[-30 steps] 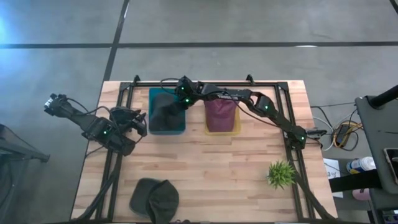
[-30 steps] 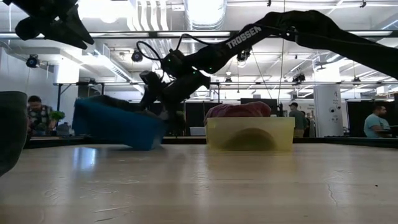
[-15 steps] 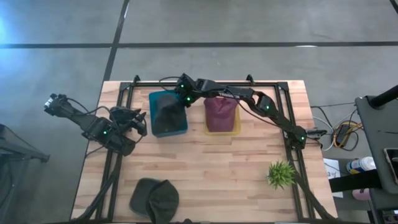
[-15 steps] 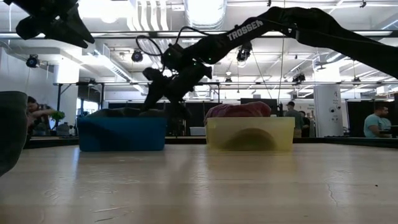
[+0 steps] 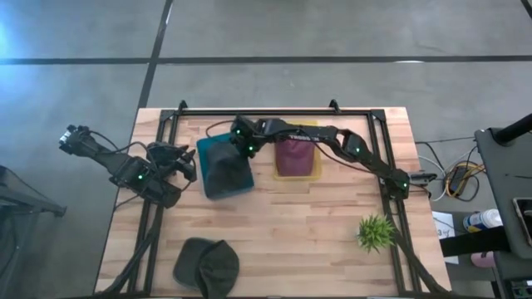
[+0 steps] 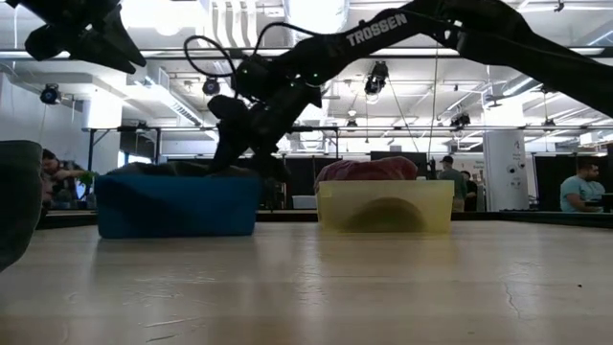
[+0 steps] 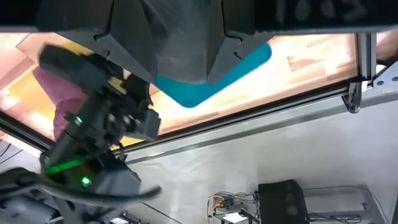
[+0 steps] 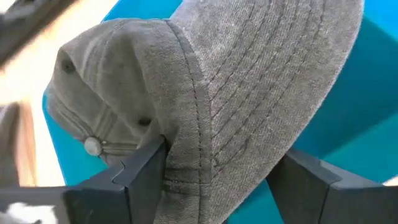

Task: Pick & Place hat
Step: Put the top black cap into the blue bin

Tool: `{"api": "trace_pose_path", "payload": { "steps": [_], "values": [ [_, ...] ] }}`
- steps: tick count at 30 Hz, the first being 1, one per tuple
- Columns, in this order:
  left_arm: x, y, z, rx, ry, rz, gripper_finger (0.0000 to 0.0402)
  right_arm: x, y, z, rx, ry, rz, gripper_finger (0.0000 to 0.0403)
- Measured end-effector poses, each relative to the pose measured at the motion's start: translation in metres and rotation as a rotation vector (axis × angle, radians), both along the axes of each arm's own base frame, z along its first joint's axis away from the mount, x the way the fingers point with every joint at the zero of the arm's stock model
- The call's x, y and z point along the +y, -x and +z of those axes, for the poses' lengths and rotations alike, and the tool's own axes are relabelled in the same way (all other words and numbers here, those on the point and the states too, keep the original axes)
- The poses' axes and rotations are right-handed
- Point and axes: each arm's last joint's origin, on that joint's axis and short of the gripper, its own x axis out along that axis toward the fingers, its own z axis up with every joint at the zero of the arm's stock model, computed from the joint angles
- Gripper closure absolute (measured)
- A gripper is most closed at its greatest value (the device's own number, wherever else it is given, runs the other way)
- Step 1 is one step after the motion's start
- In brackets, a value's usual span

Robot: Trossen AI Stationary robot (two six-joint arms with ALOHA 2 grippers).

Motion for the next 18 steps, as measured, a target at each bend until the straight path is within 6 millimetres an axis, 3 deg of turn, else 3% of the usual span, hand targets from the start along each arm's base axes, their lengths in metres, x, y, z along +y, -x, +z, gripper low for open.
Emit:
{"api": "trace_pose_path", "payload": {
  "steps": [8,18],
  "values": [
    [-0.001,-0.002,0.000,-0.027,0.027,0.004,0.0271,0.044,0.014,-0.007,0.248,0.085,0.160,0.0149],
    [-0.001,-0.002,0.001,-0.038,0.033,0.005,0.0271,0.080,0.023,-0.002,0.326,0.128,0.374,0.0126]
  ]
}}
